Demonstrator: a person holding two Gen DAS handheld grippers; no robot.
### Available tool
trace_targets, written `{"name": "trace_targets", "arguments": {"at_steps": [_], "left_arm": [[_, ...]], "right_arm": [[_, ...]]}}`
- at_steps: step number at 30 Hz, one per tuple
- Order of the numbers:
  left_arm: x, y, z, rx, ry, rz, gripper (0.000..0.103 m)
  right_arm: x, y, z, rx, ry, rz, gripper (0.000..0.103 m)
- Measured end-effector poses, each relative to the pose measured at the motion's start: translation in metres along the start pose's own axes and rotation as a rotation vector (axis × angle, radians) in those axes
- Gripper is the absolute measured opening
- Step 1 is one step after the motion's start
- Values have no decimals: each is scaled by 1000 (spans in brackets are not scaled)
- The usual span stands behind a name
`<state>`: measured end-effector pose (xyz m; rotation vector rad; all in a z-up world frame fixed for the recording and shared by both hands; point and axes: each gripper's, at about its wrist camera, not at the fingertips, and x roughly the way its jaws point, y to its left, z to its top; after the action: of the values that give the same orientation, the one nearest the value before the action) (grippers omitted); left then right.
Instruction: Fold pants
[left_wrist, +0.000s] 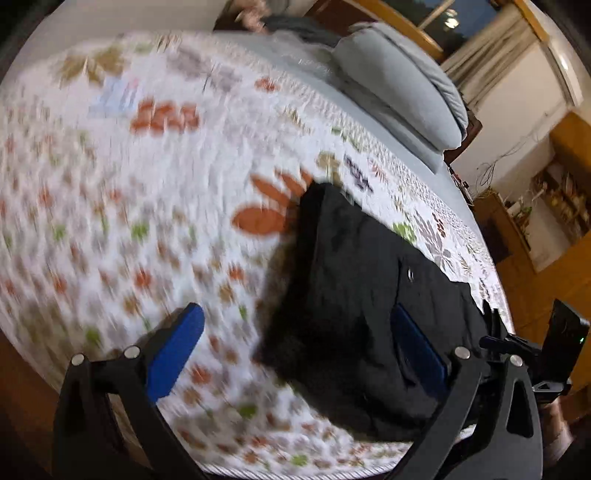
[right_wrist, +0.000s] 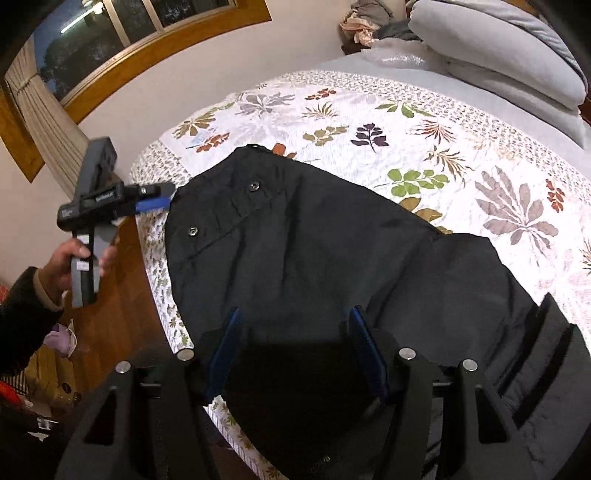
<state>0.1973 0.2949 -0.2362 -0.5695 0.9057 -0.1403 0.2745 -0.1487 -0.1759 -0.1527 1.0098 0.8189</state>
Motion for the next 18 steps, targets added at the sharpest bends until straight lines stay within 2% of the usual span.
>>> {"name": "trace_targets", "arguments": {"at_steps": [3,6,9,12,15,18], "left_arm": [[4,-8,-11,8,-38,24,101],[5,-12,-13,-63,-51,-17,101],[4,-20,-15,-79,-55,-54,101],[2,-25,-20,-105,-77,-27,101],[11,-18,-31,-176,-44,-39,101],[13,-23,-37,-174,-77,-11,101]], "right_arm": [[-2,2,-2,-7,4,-7,62],[-4,4,-7,-25,13,-20,62],[-7,4,-11,-31,16,-27,62],[-11,2,-13,-33,13,-35,62],[-15,-1,-14,-25,1,-36,62],[-17,-1,-14,-25,-3,-42,62]]}}
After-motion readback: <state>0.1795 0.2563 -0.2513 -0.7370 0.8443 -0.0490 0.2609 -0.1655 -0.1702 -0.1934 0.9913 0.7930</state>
